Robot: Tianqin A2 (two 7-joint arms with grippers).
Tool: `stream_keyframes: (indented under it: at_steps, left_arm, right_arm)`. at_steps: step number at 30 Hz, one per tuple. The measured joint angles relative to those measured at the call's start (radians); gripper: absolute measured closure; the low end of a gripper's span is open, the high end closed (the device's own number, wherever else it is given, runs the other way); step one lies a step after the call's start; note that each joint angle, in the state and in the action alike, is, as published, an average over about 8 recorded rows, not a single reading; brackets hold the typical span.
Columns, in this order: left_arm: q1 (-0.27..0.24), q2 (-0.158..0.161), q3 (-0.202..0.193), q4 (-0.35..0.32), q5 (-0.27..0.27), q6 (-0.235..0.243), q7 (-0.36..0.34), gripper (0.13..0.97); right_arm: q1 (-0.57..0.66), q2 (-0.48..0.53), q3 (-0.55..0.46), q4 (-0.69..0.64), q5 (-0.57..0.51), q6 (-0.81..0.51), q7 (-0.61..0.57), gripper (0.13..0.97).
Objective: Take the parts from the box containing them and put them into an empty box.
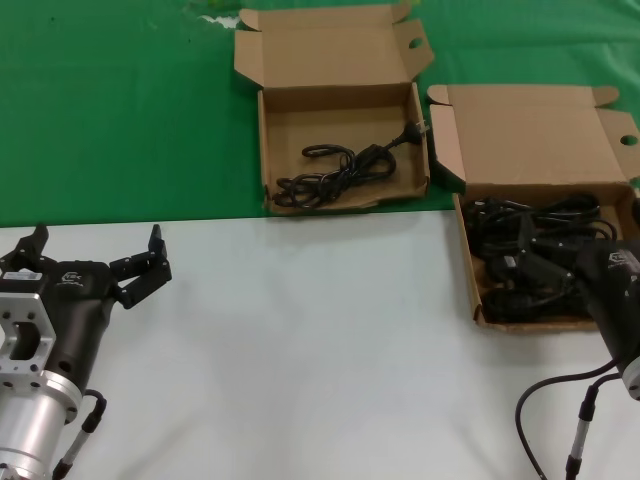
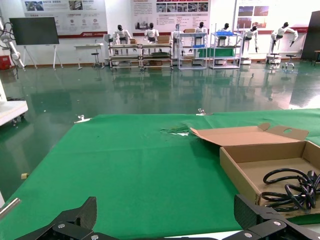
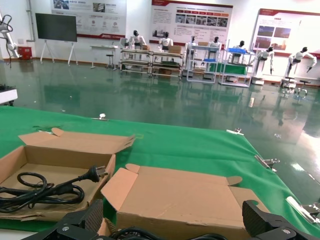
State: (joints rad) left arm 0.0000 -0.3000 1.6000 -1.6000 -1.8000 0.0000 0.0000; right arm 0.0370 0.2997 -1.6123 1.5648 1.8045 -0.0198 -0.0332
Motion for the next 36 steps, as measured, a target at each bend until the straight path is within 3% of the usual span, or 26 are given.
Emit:
stream_keyframes:
  at_steps: [36]
  left_arm:
    - [0.000,0.000,0.000,0.000,0.000,0.000,0.000,0.132]
  right_arm:
    - [0.000,0.000,0.000,0.000,0.000,0.000,0.000,0.129]
